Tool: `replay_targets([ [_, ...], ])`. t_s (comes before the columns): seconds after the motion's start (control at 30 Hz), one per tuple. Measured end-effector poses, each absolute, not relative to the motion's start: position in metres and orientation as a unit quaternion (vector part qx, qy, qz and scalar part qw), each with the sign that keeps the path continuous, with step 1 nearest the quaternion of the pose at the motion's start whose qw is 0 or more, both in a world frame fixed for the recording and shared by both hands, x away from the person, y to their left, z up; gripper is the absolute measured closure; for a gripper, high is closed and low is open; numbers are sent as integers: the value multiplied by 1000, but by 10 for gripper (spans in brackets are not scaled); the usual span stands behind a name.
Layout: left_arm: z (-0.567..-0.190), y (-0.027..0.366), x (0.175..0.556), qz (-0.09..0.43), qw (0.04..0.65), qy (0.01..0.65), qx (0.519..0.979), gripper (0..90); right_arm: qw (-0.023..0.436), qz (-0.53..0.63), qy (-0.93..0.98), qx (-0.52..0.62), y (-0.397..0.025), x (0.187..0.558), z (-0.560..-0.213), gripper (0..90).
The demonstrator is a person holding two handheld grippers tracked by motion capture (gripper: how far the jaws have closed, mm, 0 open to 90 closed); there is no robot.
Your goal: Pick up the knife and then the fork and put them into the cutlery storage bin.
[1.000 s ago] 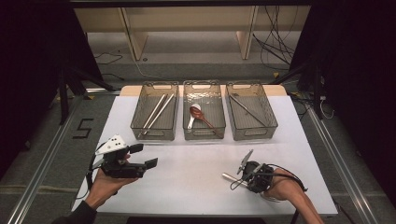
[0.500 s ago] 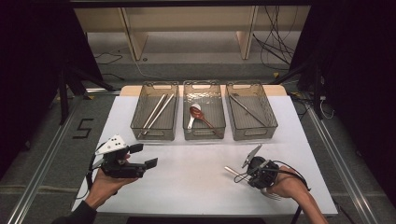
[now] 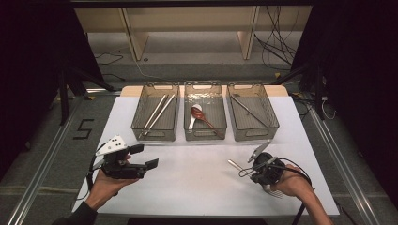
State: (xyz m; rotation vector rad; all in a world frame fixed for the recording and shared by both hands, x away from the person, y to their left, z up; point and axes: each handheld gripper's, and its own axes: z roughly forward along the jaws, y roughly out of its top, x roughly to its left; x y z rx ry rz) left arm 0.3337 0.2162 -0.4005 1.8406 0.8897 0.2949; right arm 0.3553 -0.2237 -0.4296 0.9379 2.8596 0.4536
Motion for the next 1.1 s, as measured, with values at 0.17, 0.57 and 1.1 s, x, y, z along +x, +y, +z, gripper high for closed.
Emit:
replay_targets([
  [0.17, -400, 216, 334, 124, 513, 370, 765, 165, 47, 167, 932, 317, -228, 358, -428, 857],
  [0.57, -401, 216, 334, 124, 515, 370, 763, 165, 62, 212, 915, 339, -239, 364, -415, 856],
  [1.1, -401, 217, 334, 124, 514, 372, 763, 165, 71, 263, 891, 363, -250, 378, -396, 857],
])
